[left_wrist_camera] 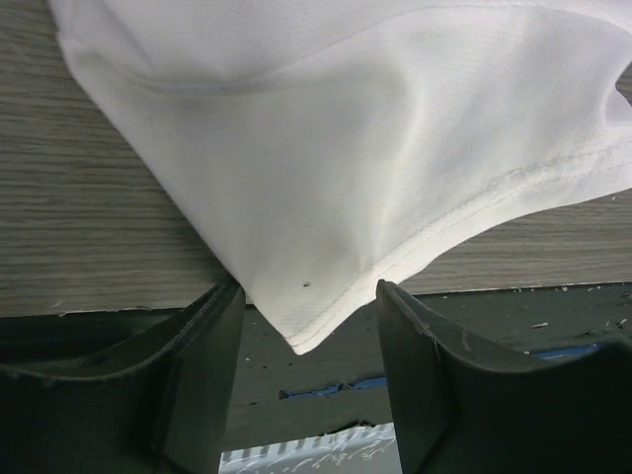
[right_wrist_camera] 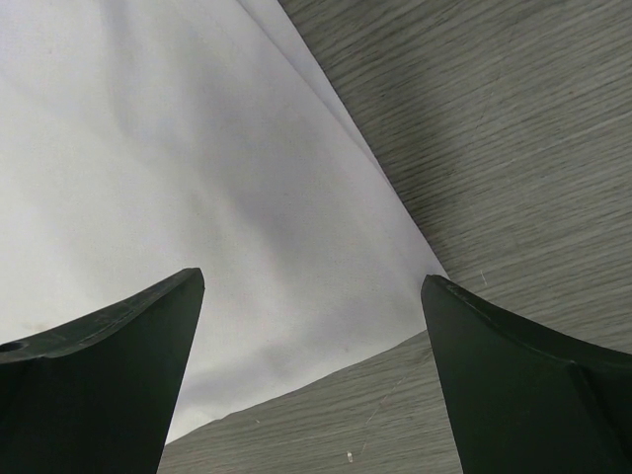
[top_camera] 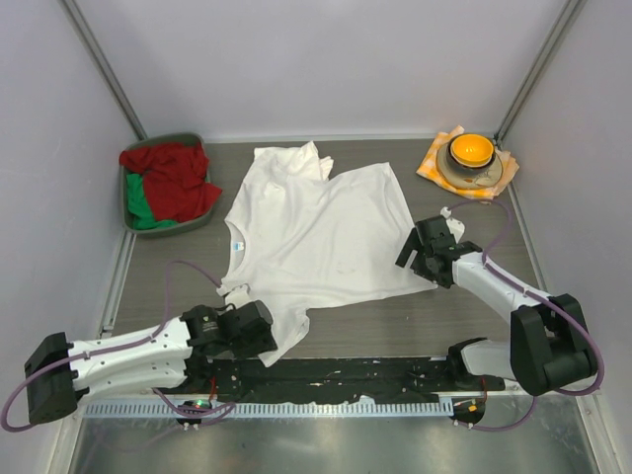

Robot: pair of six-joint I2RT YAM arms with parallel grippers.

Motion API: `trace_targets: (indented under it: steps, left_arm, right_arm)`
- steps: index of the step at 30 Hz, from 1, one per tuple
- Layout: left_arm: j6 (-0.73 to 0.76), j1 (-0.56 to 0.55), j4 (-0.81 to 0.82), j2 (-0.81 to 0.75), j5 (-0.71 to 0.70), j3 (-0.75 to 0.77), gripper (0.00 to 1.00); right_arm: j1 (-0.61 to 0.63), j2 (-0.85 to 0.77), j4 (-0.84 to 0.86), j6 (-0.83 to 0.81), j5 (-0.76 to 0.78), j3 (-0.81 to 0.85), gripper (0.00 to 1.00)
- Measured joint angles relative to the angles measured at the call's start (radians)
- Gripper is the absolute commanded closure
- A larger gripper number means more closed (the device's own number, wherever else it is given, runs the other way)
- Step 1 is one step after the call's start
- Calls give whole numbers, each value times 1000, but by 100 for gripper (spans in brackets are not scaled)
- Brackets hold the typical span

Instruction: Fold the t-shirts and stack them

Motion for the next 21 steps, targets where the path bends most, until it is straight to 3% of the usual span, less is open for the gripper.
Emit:
trace_targets:
  steps: [3,11,21]
  left_arm:
    - [-6,-26,40,31,6,5,46]
    - [-47,-90,92,108,6,17,100]
    - [-84,-94,56,56,-21,0,100]
  right_arm:
    - [0,0,5,0,-2,-8,2]
    - [-1,13,15,0,-3,-19,2]
    - [-32,24,26,0,-3,-21,2]
